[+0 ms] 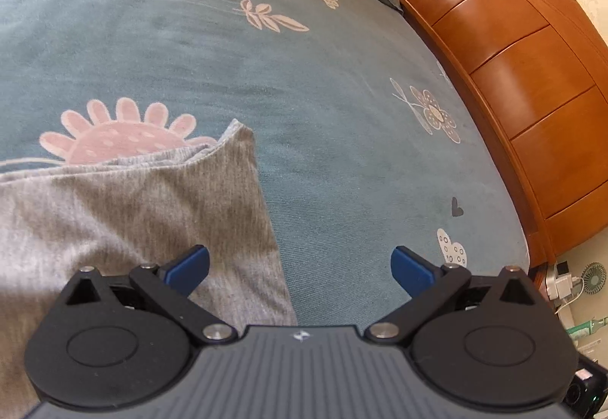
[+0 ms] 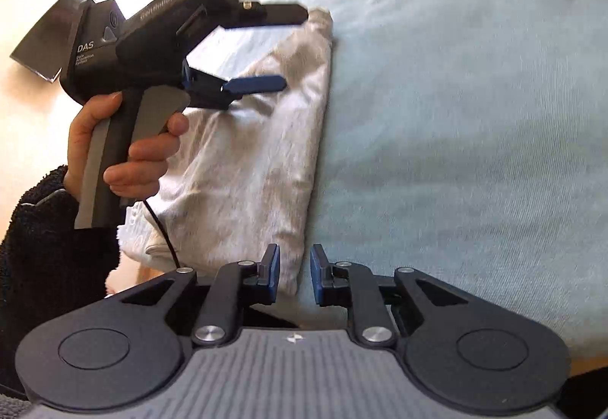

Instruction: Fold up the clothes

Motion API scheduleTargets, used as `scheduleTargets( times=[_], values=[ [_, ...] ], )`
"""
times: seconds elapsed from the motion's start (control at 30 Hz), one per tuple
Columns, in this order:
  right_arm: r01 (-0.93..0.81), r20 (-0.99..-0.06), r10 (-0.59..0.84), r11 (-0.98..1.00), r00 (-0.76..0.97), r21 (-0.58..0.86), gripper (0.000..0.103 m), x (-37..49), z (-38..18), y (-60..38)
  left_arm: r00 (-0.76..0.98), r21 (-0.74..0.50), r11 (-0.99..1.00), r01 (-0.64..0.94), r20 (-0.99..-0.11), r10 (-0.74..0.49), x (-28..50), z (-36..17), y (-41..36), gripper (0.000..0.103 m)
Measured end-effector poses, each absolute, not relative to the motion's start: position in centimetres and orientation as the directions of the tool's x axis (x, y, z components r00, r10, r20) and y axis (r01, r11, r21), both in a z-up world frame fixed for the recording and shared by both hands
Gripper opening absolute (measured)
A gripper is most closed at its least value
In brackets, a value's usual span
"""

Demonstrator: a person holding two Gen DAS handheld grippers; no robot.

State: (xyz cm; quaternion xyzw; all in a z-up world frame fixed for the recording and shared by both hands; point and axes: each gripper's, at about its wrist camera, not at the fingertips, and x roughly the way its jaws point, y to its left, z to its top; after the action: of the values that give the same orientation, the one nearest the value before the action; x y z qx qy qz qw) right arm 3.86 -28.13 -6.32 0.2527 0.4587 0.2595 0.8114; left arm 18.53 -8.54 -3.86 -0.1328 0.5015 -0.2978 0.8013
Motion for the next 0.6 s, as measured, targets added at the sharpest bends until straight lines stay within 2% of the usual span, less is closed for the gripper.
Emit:
scheduleTargets(
  times=[0.2,0.23,0.3,0.37,0.43,0.5,0.6],
  values=[
    [-0.385,-0.596,0.653,0.757,0.468,0.527,0.039,5.8,-3.3,-22.2,0.354,-0.478,0.816,0.324,-0.739,-0.573,14.5,-2.5,-1.1,0.101],
    [-0.408,-0.604,0.639,0.769,0.476,0.493,0.041,5.2,-3.7,-21.1,0.362,-0.477,0.822,0.310,-0.741,-0.566,13.7,-2.7,0.2,0.101],
    [-0.422,-0.652,0.595,0.800,0.470,0.426,0.052,5.1,-4.9,-19.0,0.371,-0.487,0.833,0.264,-0.746,-0.554,12.1,-3.8,3.3,0.101],
    [-0.439,-0.687,0.556,0.821,0.468,0.366,0.055,4.9,-6.3,-17.5,0.363,-0.507,0.839,0.198,-0.757,-0.544,10.9,-5.5,5.7,0.101],
    [-0.471,-0.681,0.544,0.823,0.491,0.317,0.065,3.8,-7.4,-17.2,0.373,-0.568,0.808,0.157,-0.723,-0.581,9.3,-7.1,8.0,0.102],
    [-0.493,-0.674,0.554,0.813,0.489,0.310,0.083,3.1,-7.6,-16.9,0.396,-0.594,0.787,0.166,-0.691,-0.605,8.0,-7.2,9.1,0.102],
    [-0.513,-0.668,0.565,0.802,0.484,0.307,0.101,2.4,-7.8,-16.4,0.416,-0.591,0.784,0.190,-0.675,-0.609,6.9,-6.9,9.8,0.102]
  ],
)
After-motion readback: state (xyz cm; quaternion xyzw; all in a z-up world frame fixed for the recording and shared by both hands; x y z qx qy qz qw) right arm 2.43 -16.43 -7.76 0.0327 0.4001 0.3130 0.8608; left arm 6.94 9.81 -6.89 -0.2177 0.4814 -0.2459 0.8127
